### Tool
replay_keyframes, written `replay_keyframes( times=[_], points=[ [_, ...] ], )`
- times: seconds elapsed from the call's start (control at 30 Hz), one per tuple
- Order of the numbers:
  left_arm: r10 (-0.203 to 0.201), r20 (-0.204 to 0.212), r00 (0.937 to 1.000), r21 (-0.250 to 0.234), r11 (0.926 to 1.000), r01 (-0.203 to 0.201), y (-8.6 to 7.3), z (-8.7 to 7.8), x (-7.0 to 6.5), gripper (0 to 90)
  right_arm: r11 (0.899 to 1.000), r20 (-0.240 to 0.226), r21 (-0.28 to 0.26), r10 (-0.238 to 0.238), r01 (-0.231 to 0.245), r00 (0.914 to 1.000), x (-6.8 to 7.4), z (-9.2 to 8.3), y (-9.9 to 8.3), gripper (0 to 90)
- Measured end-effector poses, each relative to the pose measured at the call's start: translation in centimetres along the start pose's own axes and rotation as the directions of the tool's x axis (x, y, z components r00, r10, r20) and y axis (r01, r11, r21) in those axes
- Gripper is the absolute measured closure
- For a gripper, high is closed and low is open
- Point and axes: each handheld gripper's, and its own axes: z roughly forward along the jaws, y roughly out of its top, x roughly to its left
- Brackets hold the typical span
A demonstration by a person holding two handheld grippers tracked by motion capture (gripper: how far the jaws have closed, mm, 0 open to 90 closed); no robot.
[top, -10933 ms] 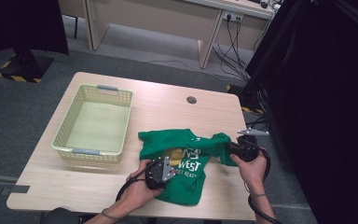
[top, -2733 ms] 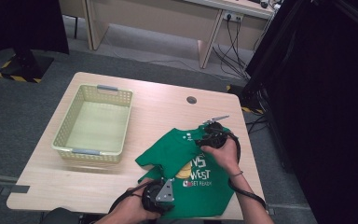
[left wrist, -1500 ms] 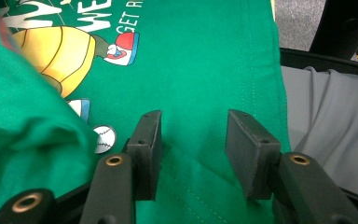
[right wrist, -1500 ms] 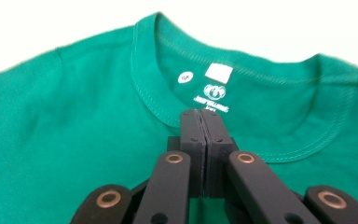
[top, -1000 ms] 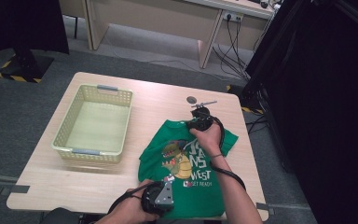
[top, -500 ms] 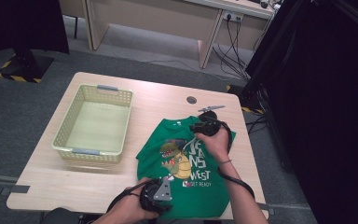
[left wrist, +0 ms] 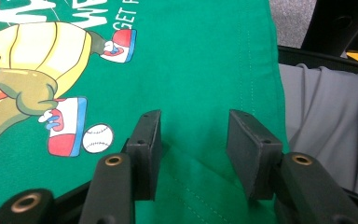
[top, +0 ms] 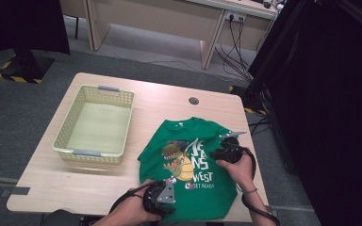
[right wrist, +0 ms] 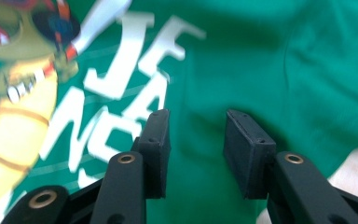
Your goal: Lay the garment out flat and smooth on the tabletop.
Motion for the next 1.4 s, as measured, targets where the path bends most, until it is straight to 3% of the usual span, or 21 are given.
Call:
replay_keyframes(
  times=[0.23,0.4,0.5,0.63,0.77,0.87,1.07,1.23,1.4],
  points=[
    [0.001,0.012,0.9999,0.012,0.9999,-0.002,-0.1,-0.2,-0.1,55.1,1.000,0.001,0.015,-0.001,0.001,1.0000,-0.4,-0.1,-2.3,62.6],
    [-0.003,0.019,0.9998,0.013,0.9999,0.002,-0.2,-0.3,-0.1,54.8,0.999,0.017,0.043,-0.030,0.030,0.9994,-0.2,-0.7,-3.1,63.4],
    [0.001,0.011,0.9999,0.018,0.9998,-0.002,-0.1,-0.4,0.0,53.0,0.996,0.023,0.075,-0.045,0.044,0.9987,-0.1,-1.2,-3.4,63.6],
    [-0.035,-0.035,0.9988,-0.026,0.9991,0.034,0.2,-1.3,1.0,50.5,0.990,0.047,0.120,-0.075,0.069,0.9961,-0.1,-1.8,-3.5,62.6],
    [-0.099,-0.130,0.9866,-0.076,0.9930,0.090,0.7,-2.6,2.8,48.2,0.999,0.043,0.030,-0.043,0.042,0.9982,0.2,-2.5,-2.9,62.0],
    [-0.127,-0.173,0.9766,-0.080,0.9902,0.115,0.9,-3.0,4.0,47.4,0.999,0.001,-0.029,-0.037,0.037,0.9993,1.4,-2.0,-2.2,60.3],
    [-0.128,-0.183,0.9746,-0.069,0.9907,0.118,0.8,-2.4,4.8,46.1,0.997,-0.040,-0.011,-0.078,0.077,0.9961,3.7,0.2,-1.5,56.3],
    [-0.137,-0.202,0.9697,-0.082,0.9890,0.123,0.7,-2.5,5.3,43.0,0.995,-0.039,0.003,-0.096,0.096,0.9946,4.2,0.8,-1.5,55.8],
    [-0.148,-0.234,0.9608,-0.106,0.9864,0.126,0.9,-3.1,5.6,41.9,0.993,-0.039,-0.007,-0.117,0.117,0.9924,4.3,0.5,-2.1,56.8]
  ],
)
